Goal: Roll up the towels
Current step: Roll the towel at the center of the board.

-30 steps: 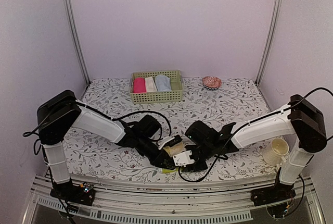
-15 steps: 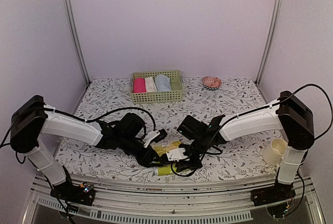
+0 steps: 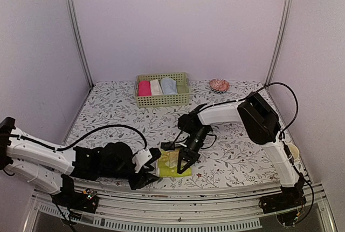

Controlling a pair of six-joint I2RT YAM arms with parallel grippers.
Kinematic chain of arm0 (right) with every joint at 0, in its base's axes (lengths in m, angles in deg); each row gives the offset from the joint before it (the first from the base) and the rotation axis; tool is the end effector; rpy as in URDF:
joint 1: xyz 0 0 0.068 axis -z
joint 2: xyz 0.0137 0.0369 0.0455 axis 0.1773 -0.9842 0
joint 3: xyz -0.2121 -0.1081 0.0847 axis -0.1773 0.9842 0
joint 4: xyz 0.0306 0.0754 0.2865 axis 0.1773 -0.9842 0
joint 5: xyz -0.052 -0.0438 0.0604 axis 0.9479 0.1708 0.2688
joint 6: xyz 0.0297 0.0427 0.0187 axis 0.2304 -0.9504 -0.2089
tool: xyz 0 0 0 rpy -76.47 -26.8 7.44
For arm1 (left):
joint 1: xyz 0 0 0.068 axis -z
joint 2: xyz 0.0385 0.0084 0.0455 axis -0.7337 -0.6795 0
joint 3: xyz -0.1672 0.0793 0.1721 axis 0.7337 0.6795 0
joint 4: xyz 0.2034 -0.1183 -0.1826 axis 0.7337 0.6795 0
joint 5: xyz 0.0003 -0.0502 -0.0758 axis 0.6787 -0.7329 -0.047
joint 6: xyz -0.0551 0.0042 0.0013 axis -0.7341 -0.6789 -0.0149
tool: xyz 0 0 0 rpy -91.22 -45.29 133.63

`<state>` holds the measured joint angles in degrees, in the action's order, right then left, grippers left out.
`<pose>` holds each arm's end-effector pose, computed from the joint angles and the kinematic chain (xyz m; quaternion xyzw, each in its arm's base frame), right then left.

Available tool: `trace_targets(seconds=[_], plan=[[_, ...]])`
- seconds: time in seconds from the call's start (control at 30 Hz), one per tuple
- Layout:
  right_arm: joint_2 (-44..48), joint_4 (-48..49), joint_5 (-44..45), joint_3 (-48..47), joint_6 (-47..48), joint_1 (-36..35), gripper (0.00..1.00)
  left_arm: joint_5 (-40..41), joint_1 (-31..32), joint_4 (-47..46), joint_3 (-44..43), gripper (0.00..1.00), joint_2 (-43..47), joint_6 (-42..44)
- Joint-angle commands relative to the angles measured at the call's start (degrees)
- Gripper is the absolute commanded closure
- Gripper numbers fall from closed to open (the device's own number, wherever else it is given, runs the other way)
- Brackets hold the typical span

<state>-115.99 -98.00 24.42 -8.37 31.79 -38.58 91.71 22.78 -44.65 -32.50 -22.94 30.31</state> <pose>0.2667 0.3502 0.0579 0.6145 -0.6468 -0.4407 0.0995 0.0936 -0.2515 0.1269 0.4258 0.7934 -0.2706 0.3405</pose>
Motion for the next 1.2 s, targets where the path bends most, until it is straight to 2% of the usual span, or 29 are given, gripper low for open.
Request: trace_targets(seconds=[0.0,0.1,0.23,0.47,0.63,0.77,0.83,0.97,1.17], plan=[[-7.98,-7.36,2.55,-3.4,-0.5,1.48,0.96,6.1,5.16,-2.67,-2.65,0.54,-6.8,6.14],[-8.21,-7.21,3.04,-2.94,-0.7,1.59,0.96,10.31,7.6,-0.74,-8.25,0.48,-13.74,10.95],[-7.62,-7.33,3.04,-2.61,-0.83,1.53,0.96,14.99,8.12,-1.39,-12.59,0.48,-20.9,16.37],[-7.04,-6.81,3.21,-1.5,-0.84,1.59,0.95,17.25,7.68,-1.75,-17.06,0.48,-29.06,24.56],[-6.63,-6.83,2.57,-1.33,-0.75,1.58,0.95,18.52,7.19,0.61,-18.45,0.59,-33.02,24.47],[-5.23,-7.72,1.91,-1.41,-0.19,1.7,0.94,18.32,7.09,1.4,-18.59,0.78,-33.26,23.07],[-3.18,-9.61,0.16,-1.3,1.21,2.41,0.89,16.65,7.06,1.64,-18.35,0.85,-32.13,22.35],[4.87,-10.59,-1.36,2.1,4.53,5.0,0.75,10.8,6.22,2.84,-18.1,0.9,-30.14,20.06],[25.19,-1.67,-1.95,15.29,6.69,11.53,0.7,-1.24,2.88,1.13,-16.93,0.91,-29.97,12.23]])
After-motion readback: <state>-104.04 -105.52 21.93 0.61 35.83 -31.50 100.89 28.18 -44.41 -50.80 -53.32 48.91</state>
